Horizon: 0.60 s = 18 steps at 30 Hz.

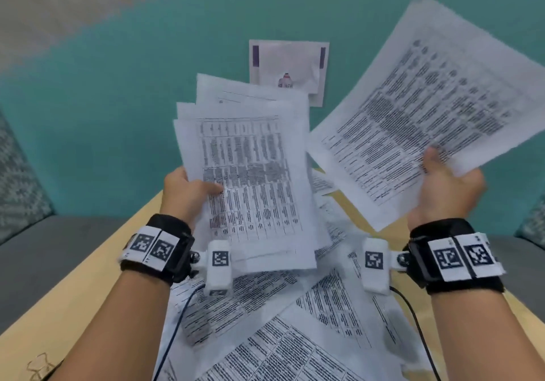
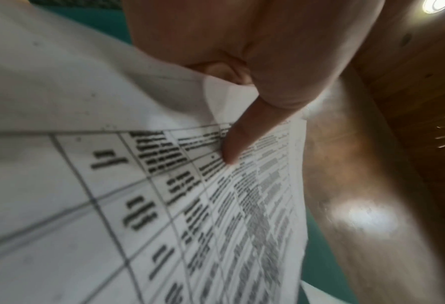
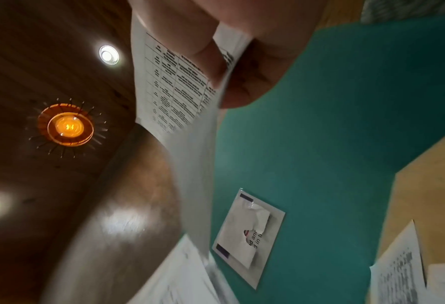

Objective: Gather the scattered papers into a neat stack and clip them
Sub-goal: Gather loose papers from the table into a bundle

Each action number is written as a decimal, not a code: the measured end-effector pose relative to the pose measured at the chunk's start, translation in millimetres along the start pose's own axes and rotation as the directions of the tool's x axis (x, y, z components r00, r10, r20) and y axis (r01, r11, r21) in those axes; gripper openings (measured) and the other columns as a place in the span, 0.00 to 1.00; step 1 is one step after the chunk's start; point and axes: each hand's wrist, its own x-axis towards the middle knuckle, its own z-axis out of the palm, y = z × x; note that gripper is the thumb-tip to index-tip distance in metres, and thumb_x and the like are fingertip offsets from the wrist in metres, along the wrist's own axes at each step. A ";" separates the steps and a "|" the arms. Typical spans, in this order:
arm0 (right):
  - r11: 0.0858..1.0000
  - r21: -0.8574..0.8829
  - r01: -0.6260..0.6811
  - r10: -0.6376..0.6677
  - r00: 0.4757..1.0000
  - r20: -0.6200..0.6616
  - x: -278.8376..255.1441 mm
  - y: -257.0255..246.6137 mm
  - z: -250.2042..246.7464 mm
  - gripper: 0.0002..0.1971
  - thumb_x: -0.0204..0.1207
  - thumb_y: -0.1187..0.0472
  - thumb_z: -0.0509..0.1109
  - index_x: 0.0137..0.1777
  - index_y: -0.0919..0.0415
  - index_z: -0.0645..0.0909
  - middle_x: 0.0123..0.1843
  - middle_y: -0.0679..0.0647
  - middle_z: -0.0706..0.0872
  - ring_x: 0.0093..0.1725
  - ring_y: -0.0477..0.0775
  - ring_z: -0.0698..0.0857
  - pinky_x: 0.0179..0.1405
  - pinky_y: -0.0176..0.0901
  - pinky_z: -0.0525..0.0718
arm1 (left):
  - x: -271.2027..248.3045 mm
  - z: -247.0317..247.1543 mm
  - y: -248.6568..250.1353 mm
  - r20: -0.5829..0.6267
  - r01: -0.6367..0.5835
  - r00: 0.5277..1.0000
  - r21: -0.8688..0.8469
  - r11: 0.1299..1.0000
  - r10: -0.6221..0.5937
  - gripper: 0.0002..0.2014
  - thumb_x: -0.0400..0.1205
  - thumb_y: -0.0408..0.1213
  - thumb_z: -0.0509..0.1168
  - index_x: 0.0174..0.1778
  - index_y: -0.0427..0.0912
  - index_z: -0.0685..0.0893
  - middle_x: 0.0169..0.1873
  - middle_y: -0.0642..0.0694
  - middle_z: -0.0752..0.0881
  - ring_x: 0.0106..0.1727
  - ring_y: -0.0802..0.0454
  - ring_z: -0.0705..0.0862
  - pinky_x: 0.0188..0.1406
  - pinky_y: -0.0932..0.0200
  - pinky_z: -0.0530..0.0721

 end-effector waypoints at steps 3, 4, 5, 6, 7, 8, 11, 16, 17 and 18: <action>0.999 0.039 -0.009 0.009 1.000 0.005 4.8 -6.2 -6.7 0.32 0.76 0.60 0.80 0.77 0.67 0.74 0.68 0.56 0.85 0.67 0.51 0.84 0.69 0.45 0.81 | 2.9 -6.4 -3.2 -0.089 0.001 0.996 -0.038 0.999 -0.004 0.19 0.72 0.18 0.76 0.54 0.40 0.85 0.55 0.45 0.90 0.62 0.39 0.86 0.65 0.44 0.82; 0.998 0.036 -0.042 0.041 0.998 0.052 1.4 -9.7 -5.3 0.28 0.76 0.63 0.79 0.75 0.66 0.77 0.63 0.54 0.88 0.60 0.47 0.86 0.64 0.42 0.84 | 3.3 -6.0 -3.7 -0.097 0.007 0.995 -0.037 0.999 -0.010 0.19 0.72 0.18 0.76 0.53 0.41 0.85 0.53 0.48 0.90 0.61 0.40 0.86 0.64 0.46 0.82; 0.997 0.015 -0.073 0.071 0.991 0.110 -1.1 -9.8 -3.2 0.22 0.75 0.67 0.79 0.69 0.65 0.82 0.55 0.50 0.91 0.51 0.44 0.89 0.57 0.41 0.86 | 3.2 -5.2 -3.4 -0.082 0.008 0.997 -0.035 0.999 -0.011 0.20 0.72 0.18 0.76 0.55 0.41 0.86 0.52 0.49 0.90 0.61 0.41 0.86 0.64 0.46 0.82; 0.995 -0.028 -0.097 0.101 0.978 0.184 -4.7 -8.1 -0.8 0.16 0.74 0.70 0.79 0.61 0.63 0.86 0.47 0.47 0.92 0.44 0.42 0.90 0.51 0.40 0.88 | 1.9 -3.0 -2.1 -0.055 0.014 0.998 -0.033 0.999 -0.016 0.21 0.71 0.18 0.76 0.57 0.41 0.86 0.53 0.48 0.91 0.60 0.41 0.87 0.65 0.44 0.83; 0.990 -0.075 -0.118 0.133 0.957 0.259 -9.2 -4.8 1.8 0.11 0.73 0.72 0.79 0.53 0.61 0.88 0.42 0.46 0.93 0.40 0.43 0.91 0.48 0.41 0.88 | 0.5 0.2 -1.2 -0.021 0.011 1.000 -0.036 0.999 -0.011 0.22 0.71 0.19 0.77 0.58 0.41 0.86 0.54 0.47 0.91 0.59 0.41 0.88 0.64 0.43 0.84; 0.983 -0.127 -0.130 0.166 0.930 0.328 -15.4 -0.9 4.0 0.09 0.72 0.72 0.80 0.47 0.60 0.88 0.40 0.48 0.94 0.40 0.47 0.92 0.48 0.44 0.89 | -2.6 3.7 0.8 0.016 0.009 1.000 -0.032 0.999 -0.009 0.21 0.71 0.18 0.77 0.56 0.41 0.86 0.52 0.47 0.92 0.56 0.43 0.90 0.59 0.46 0.86; 0.963 -0.221 -0.152 0.243 0.842 0.482 -31.3 13.1 9.8 0.09 0.69 0.71 0.82 0.45 0.59 0.89 0.45 0.54 0.94 0.47 0.56 0.93 0.53 0.52 0.90 | -12.0 16.7 7.6 0.170 0.018 0.985 -0.027 0.999 -0.013 0.17 0.74 0.14 0.73 0.49 0.40 0.87 0.43 0.46 0.95 0.47 0.47 0.93 0.49 0.52 0.89; 0.920 -0.273 -0.281 0.389 0.737 0.553 -38.8 26.2 13.2 0.32 0.57 0.54 0.90 0.61 0.55 0.83 0.58 0.47 0.92 0.61 0.50 0.88 0.62 0.54 0.85 | -15.4 21.6 10.0 0.370 0.093 0.926 -0.040 0.995 -0.071 0.25 0.77 0.11 0.62 0.66 0.36 0.85 0.60 0.37 0.92 0.62 0.34 0.91 0.69 0.33 0.84; 0.911 -0.267 -0.314 0.412 0.709 0.572 -36.2 28.4 13.0 0.39 0.52 0.54 0.90 0.66 0.55 0.82 0.61 0.49 0.92 0.64 0.55 0.88 0.68 0.62 0.82 | -15.5 21.3 10.3 0.400 0.103 0.913 -0.049 0.993 -0.075 0.25 0.78 0.11 0.61 0.67 0.36 0.84 0.61 0.36 0.92 0.63 0.34 0.90 0.69 0.32 0.83; 0.904 -0.255 -0.343 0.426 0.689 0.587 -34.1 29.3 12.3 0.42 0.50 0.56 0.90 0.69 0.54 0.81 0.63 0.50 0.91 0.66 0.59 0.88 0.71 0.66 0.80 | -14.5 20.8 10.0 0.434 0.107 0.898 -0.056 0.993 -0.072 0.26 0.78 0.11 0.60 0.68 0.36 0.84 0.62 0.35 0.91 0.64 0.33 0.89 0.70 0.31 0.82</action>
